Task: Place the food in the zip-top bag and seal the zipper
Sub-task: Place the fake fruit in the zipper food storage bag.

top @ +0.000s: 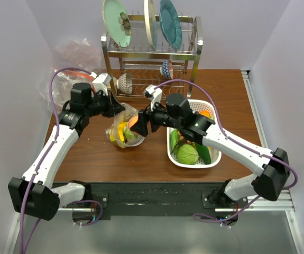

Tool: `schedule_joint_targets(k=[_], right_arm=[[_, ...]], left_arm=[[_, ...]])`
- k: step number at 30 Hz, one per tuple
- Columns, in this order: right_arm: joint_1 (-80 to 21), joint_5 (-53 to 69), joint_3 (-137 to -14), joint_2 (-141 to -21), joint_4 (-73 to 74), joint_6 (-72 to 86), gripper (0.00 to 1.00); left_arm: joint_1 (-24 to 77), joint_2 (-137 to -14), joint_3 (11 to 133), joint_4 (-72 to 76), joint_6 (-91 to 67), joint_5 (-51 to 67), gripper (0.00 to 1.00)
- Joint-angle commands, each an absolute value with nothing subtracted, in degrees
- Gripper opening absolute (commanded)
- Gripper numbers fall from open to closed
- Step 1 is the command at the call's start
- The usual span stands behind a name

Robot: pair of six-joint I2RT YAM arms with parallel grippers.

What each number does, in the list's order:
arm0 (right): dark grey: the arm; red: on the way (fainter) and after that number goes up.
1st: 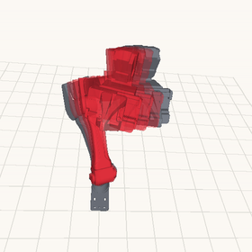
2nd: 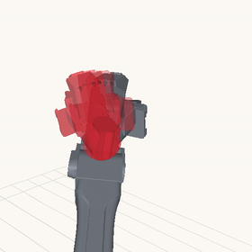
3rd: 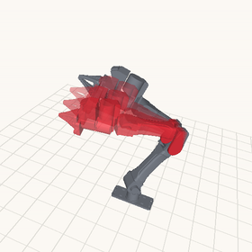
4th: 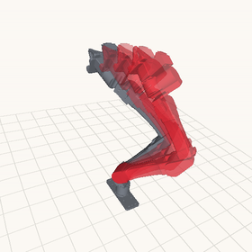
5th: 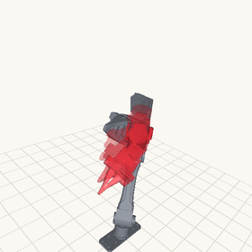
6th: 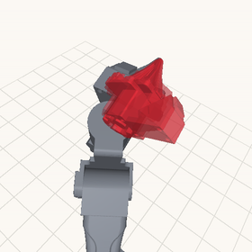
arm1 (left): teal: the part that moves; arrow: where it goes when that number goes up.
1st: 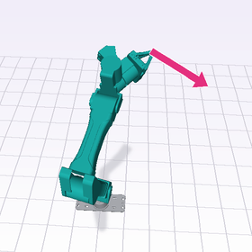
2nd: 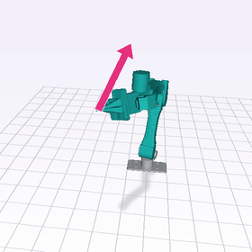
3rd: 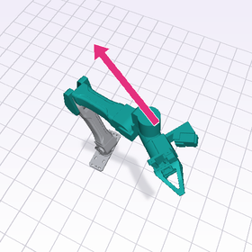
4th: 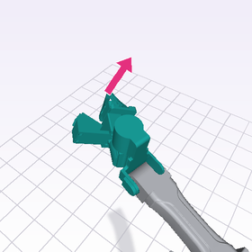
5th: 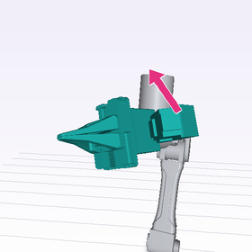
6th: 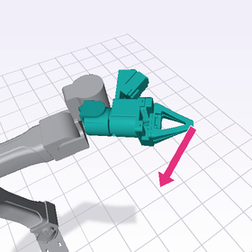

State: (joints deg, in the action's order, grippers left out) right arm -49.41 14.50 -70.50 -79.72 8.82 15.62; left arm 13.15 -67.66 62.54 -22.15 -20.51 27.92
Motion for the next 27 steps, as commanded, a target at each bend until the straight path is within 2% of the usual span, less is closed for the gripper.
schedule_joint_targets(k=[1, 10, 27], right_arm=[[-50.18, 13.89, -72.78, -82.08, 2.04, 16.43, 0.61], [-50.36, 7.21, -69.44, -86.66, -10.88, 18.81, 0.60], [-51.59, -2.46, -63.72, -93.69, -23.54, 20.38, 0.59]], left_arm=[[13.01, -67.67, 65.30, -19.42, -21.97, 30.14, 0.00], [14.24, -67.94, 67.23, -18.90, -24.52, 31.55, 0.00], [17.22, -68.99, 71.46, -12.84, -33.66, 36.21, 0.00]])
